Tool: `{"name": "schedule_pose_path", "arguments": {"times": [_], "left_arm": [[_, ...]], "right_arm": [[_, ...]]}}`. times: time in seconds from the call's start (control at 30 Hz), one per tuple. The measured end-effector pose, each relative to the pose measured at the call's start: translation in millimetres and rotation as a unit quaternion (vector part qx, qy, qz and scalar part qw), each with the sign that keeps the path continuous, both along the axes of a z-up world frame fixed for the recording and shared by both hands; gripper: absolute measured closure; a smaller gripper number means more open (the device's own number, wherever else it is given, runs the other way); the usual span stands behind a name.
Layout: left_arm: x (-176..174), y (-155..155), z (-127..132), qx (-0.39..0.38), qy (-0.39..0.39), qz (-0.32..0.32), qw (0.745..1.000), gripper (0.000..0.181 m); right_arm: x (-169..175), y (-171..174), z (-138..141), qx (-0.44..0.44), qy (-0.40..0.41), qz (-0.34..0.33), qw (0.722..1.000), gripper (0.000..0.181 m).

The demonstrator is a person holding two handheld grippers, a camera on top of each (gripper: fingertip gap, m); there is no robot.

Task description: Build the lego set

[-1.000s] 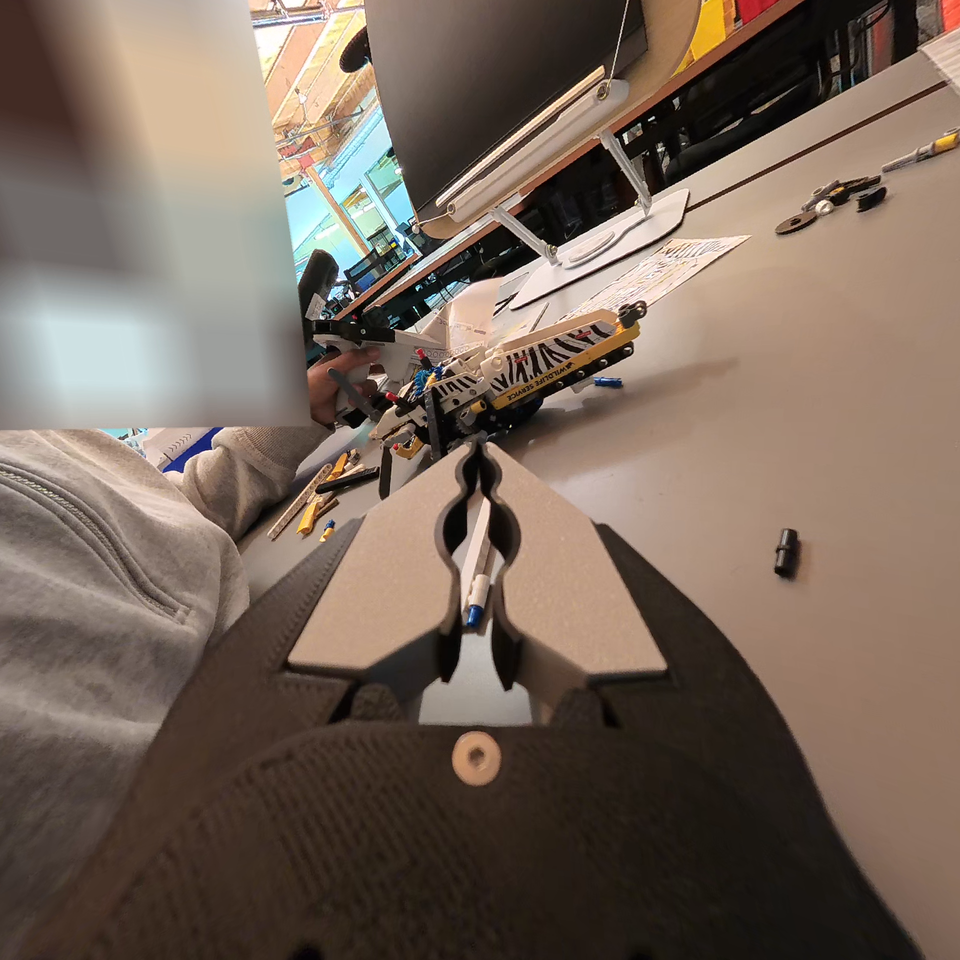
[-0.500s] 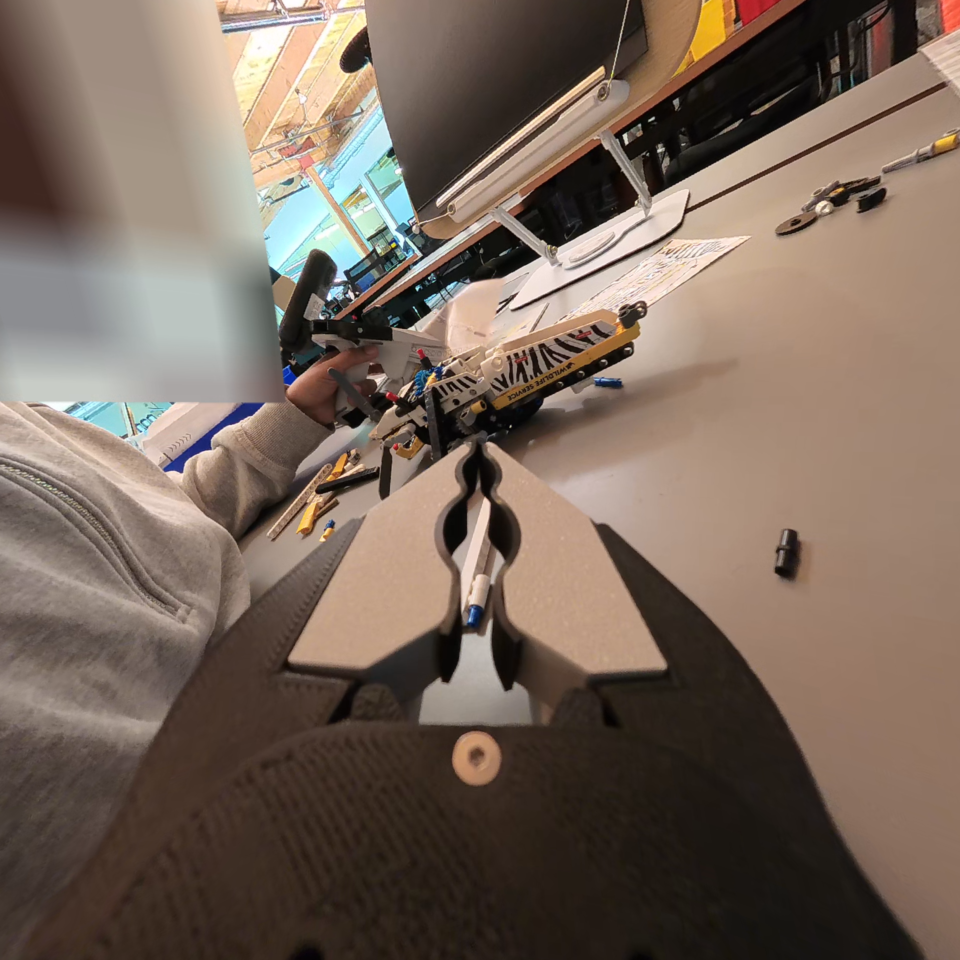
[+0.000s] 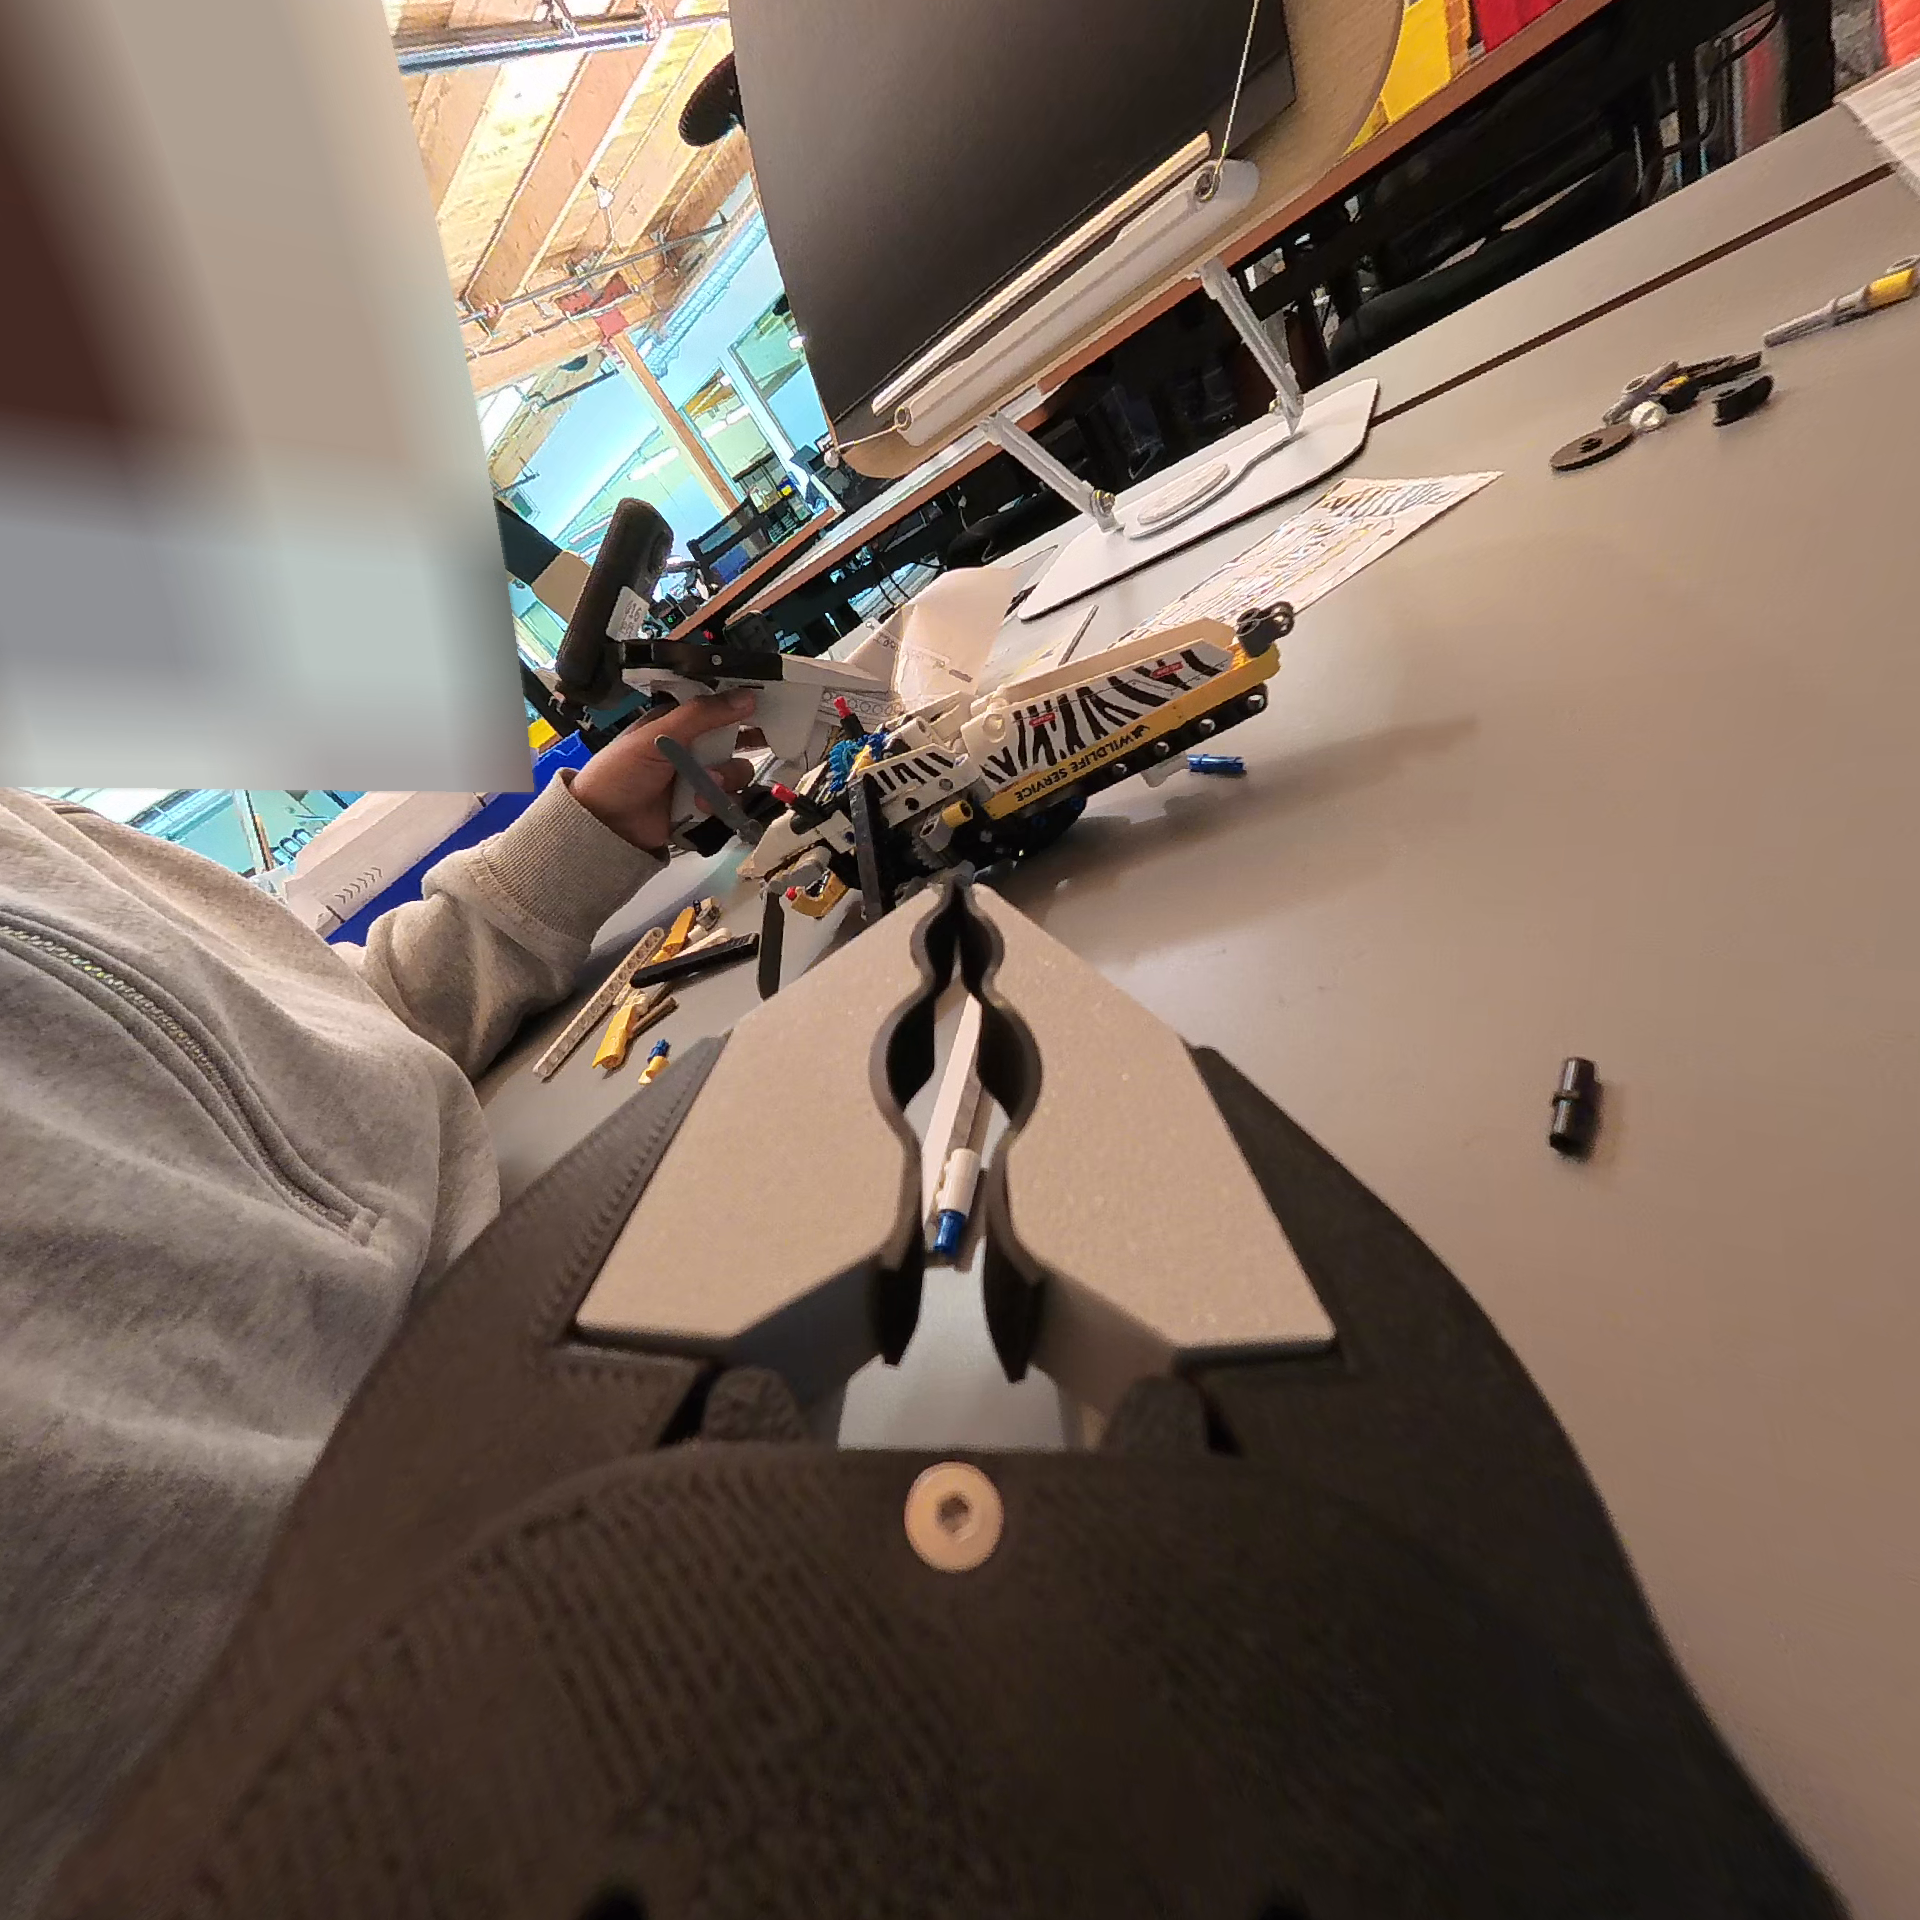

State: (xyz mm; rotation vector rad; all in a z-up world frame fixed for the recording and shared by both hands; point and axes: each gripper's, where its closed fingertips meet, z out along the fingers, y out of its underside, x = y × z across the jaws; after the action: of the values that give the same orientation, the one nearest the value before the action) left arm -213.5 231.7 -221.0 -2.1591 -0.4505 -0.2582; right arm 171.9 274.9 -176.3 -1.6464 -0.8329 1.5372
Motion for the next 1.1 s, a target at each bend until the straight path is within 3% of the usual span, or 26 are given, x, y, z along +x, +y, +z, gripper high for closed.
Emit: {"name": "schedule_pose_path", "arguments": {"times": [0.3, 0.4, 0.5, 0.6, 0.87, 1.1], "left_arm": [[4, 0, 2, 0.002, 0.014, -0.012, 1.0, 0.137], [17, -1, 8, 0.011, 0.033, -0.04, 0.999, 0.11], [21, -10, 10, -0.003, 0.12, -0.043, 0.992, 0.1], [20, -19, 11, -0.009, 0.168, -0.034, 0.985, 0.1], [5, -28, 28, 0.034, 0.127, 0.006, 0.991, 0.108], [-8, -62, 31, 0.049, 0.164, 0.053, 0.984, 0.112]], "right_arm": [[0, 0, 0, 0.0, 0.0, 0.0, 1.0, 0.181], [0, 0, 0, -0.001, -0.001, 0.0, 1.0, 0.181], [0, 0, 0, -0.001, -0.001, -0.001, 1.0, 0.181], [0, 0, 0, -0.001, -0.002, -0.001, 1.0, 0.181], [0, 0, 0, 0.0, -0.001, -0.002, 1.0, 0.181], [0, 0, 0, 0.002, 0.0, -0.001, 1.0, 0.181]]}}
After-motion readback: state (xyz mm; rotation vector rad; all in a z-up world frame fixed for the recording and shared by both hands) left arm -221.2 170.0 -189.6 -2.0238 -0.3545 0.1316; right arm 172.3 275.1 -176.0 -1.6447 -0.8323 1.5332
